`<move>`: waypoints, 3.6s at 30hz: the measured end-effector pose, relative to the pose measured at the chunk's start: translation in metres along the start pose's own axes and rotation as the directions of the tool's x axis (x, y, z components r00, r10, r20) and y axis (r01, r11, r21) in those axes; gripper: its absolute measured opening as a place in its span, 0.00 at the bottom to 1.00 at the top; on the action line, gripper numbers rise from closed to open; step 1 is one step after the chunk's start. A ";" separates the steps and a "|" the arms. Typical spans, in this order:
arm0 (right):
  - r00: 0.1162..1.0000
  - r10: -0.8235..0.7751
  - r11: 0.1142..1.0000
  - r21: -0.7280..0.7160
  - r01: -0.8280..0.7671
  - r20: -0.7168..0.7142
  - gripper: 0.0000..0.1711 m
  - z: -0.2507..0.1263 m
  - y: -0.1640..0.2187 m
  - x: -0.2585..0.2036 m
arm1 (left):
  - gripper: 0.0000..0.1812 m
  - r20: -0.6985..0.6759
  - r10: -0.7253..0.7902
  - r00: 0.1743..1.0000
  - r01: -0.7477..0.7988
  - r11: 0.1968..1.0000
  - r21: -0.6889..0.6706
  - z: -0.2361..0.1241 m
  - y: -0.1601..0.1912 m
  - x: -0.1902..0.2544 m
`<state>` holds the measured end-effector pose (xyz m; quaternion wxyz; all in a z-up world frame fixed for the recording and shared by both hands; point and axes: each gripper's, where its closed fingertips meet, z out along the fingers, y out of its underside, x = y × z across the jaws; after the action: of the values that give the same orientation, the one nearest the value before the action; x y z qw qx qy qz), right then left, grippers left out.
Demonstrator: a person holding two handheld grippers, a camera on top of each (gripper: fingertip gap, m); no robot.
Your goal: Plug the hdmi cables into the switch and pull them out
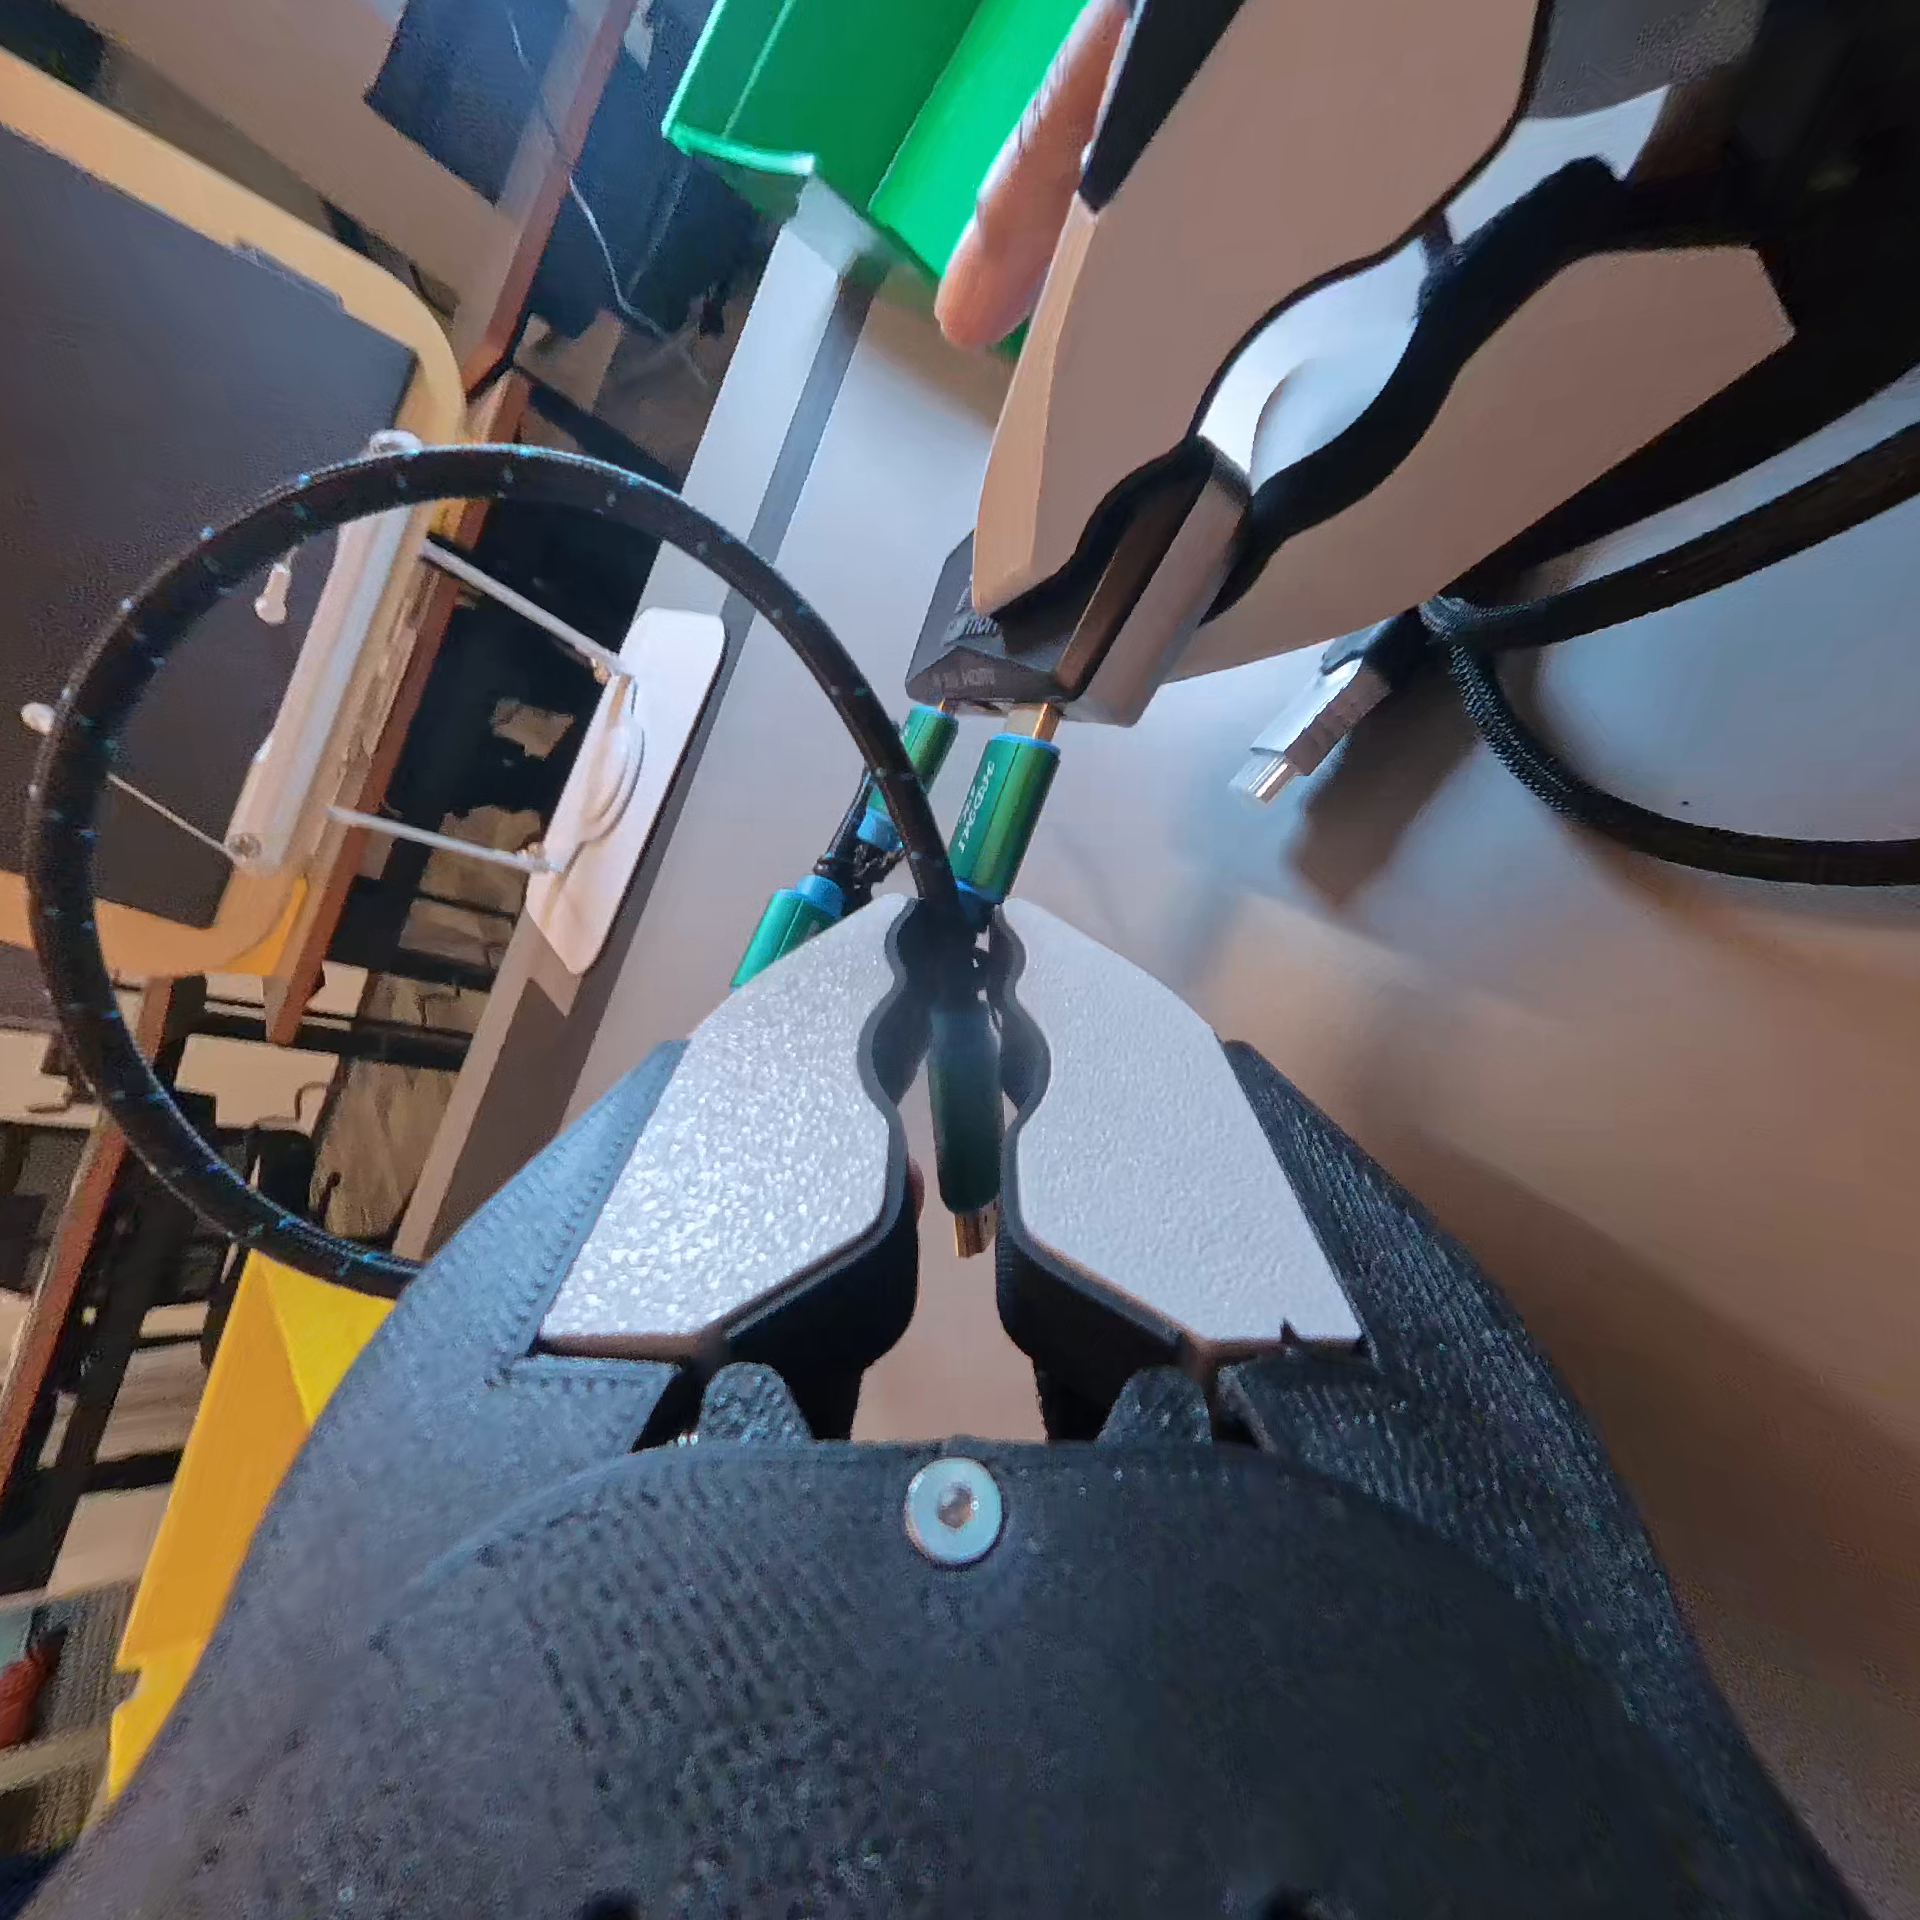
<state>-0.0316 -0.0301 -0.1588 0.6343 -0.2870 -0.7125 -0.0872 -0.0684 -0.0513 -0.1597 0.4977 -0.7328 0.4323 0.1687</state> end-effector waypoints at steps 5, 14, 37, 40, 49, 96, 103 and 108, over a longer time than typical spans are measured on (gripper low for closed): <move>0.997 -0.050 0.993 0.113 0.042 0.066 0.12 -0.009 -0.008 -0.017 | 0.06 -0.133 0.030 0.991 -0.022 0.998 0.064 0.003 0.001 0.020; 0.999 -0.020 0.989 0.146 0.014 0.040 0.13 -0.007 -0.007 -0.002 | 0.07 -0.183 -0.020 0.983 0.057 0.978 0.202 -0.001 -0.007 0.006; 0.951 0.257 0.964 0.118 -0.238 -0.175 0.13 -0.039 0.064 0.310 | 0.24 -0.399 -0.644 0.652 0.757 0.584 0.295 -0.007 0.066 -0.087; 0.936 0.219 0.976 0.085 -0.203 -0.276 0.13 -0.026 0.100 0.369 | 0.24 -0.400 -0.597 0.696 0.714 0.633 0.298 -0.004 0.058 -0.076; 0.777 0.389 0.913 0.091 -0.399 -0.495 0.13 -0.001 0.219 0.331 | 0.23 -0.400 -0.463 0.791 0.582 0.771 0.259 0.000 0.049 -0.037; 0.579 0.799 0.427 -0.527 -0.735 -0.160 0.28 -0.075 0.244 0.031 | 0.11 0.107 -0.488 0.866 0.452 0.857 0.249 -0.024 0.120 -0.127; 0.587 0.796 0.504 -0.378 -0.777 -0.146 0.26 -0.067 0.224 0.050 | 0.14 0.300 -0.515 0.803 0.497 0.857 0.140 -0.057 0.189 -0.191; 0.546 0.833 0.516 -0.229 -0.825 -0.090 0.25 -0.056 0.193 0.064 | 0.14 0.376 -0.442 0.815 0.475 0.880 0.004 -0.072 0.226 -0.251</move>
<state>0.1141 0.1199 -0.1336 0.5472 -0.6686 -0.4827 0.1433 -0.4059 -0.0269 -0.0890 0.5618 -0.7923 0.1345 0.1965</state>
